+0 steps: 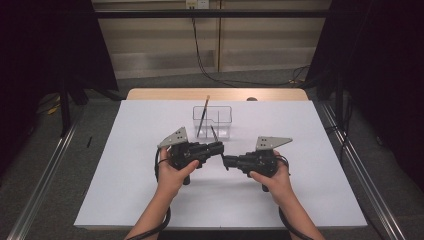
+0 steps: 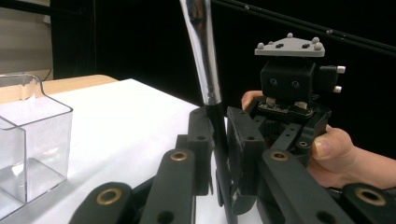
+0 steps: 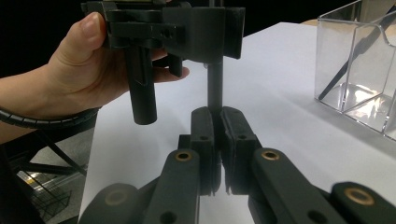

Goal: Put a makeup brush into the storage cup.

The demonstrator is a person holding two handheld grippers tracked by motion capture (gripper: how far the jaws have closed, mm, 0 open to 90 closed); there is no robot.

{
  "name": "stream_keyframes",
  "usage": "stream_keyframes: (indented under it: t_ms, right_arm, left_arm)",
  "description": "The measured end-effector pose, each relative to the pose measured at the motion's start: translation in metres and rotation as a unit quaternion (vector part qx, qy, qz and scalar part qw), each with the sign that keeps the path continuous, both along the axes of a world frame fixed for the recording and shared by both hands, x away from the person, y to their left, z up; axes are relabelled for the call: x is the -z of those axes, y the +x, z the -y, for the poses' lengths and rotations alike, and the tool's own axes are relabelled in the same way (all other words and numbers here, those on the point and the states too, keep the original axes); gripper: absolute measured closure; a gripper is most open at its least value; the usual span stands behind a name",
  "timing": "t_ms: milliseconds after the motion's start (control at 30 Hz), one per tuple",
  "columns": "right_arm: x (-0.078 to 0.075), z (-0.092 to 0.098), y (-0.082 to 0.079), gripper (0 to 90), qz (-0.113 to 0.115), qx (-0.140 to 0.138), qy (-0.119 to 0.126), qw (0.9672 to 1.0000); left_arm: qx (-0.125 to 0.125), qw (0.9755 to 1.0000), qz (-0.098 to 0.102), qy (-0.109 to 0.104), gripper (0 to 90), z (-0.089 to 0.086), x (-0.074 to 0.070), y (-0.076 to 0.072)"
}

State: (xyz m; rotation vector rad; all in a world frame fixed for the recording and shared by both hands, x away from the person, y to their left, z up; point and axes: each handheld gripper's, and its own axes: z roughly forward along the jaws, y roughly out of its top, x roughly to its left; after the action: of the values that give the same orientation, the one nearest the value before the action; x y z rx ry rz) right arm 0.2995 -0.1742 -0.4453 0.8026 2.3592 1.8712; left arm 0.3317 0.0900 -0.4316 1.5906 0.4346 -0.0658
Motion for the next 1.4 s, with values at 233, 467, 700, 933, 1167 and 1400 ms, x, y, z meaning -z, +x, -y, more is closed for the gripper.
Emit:
stream_keyframes:
  t_ms: [233,467,700,933,1167,1400]
  right_arm:
    - [0.001,0.001,0.0,80.9,0.006,0.01,0.001,0.9999]
    - [-0.003,0.007,-0.002,63.1,0.023,0.027,-0.01,0.9993]
    - [-0.004,0.016,-0.004,47.3,0.033,0.04,-0.02,0.9984]
    - [-0.002,0.024,-0.006,35.4,0.038,0.051,-0.026,0.9976]
    - [-0.002,0.033,-0.006,23.3,0.039,0.06,-0.027,0.9971]
    - [-0.003,0.04,-0.007,15.0,0.043,0.062,-0.044,0.9962]
  left_arm:
    - [0.006,0.9999,0.006,0.011,83.7,0.004,-0.005,-0.001]
    - [0.001,0.9999,0.002,0.015,83.7,0.004,-0.005,0.0]
    - [-0.002,0.9998,0.007,0.019,83.7,0.002,-0.009,0.001]
    - [-0.009,0.9996,0.011,0.024,83.7,-0.002,-0.011,0.001]
    - [-0.016,0.9994,0.011,0.027,83.7,-0.006,-0.013,0.001]
    - [-0.024,0.9992,0.009,0.031,83.7,-0.009,-0.013,0.002]
